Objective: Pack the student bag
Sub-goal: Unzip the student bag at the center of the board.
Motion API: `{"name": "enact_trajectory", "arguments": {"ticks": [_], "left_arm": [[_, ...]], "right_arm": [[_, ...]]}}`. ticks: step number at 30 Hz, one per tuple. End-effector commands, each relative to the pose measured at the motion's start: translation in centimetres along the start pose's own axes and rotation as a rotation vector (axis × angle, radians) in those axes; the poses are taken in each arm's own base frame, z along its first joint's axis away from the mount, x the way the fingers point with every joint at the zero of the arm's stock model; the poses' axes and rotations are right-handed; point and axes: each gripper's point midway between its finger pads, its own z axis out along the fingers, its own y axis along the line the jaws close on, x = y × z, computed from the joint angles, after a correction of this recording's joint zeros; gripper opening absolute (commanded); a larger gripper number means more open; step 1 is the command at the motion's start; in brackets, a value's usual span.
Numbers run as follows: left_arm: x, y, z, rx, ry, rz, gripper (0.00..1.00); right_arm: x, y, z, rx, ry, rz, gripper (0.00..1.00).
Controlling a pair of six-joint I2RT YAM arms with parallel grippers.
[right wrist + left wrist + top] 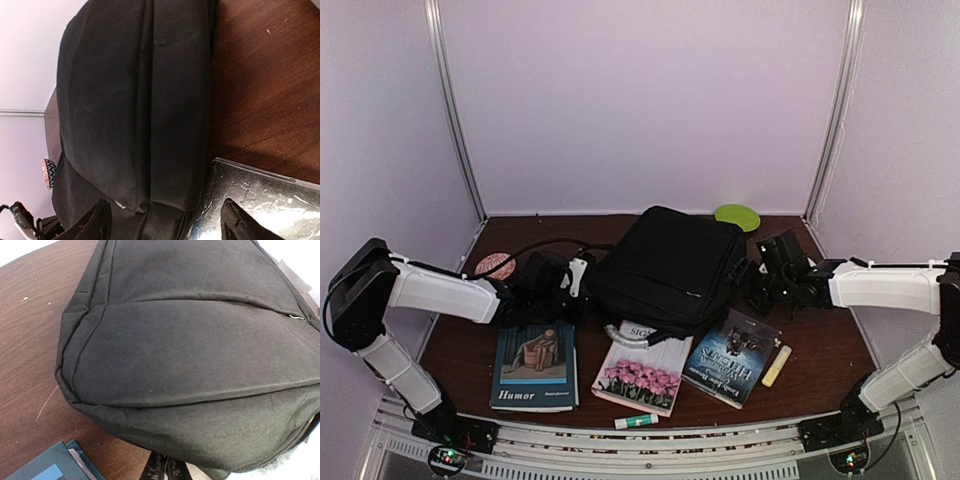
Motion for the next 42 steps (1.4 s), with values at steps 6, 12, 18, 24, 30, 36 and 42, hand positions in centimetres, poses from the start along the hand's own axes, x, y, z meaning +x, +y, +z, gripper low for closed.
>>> {"name": "enact_trajectory", "arguments": {"ticks": [6, 12, 18, 24, 30, 36, 42], "left_arm": [[-1.5, -1.9, -1.5, 0.025, -0.074, 0.064, 0.00], [-1.3, -2.2, -2.2, 0.016, -0.078, 0.086, 0.00], [-1.8, -2.8, -2.8, 0.007, -0.104, 0.102, 0.00], [-3.6, -3.9, -3.7, 0.004, -0.155, 0.113, 0.00], [-5.3, -5.4, -4.7, 0.015, -0.182, 0.123, 0.00], [-6.0, -6.8, -4.1, 0.041, -0.178, 0.128, 0.00], [-6.4, -8.0, -2.2, 0.065, -0.159, 0.146, 0.00]], "right_arm": [[0.0, 1.2, 5.4, -0.002, 0.083, 0.044, 0.64], [-1.0, 5.9, 6.5, -0.109, 0.132, -0.110, 0.27], [-2.6, 13.2, 4.4, -0.236, 0.102, -0.398, 0.00], [-2.8, 20.2, 2.6, -0.369, 0.147, -0.605, 0.00], [-3.0, 23.8, 3.9, -0.421, 0.182, -0.678, 0.00], [-4.7, 23.2, 8.8, -0.309, 0.155, -0.622, 0.00], [-7.6, 19.8, 11.6, -0.170, 0.115, -0.509, 0.21]]}}
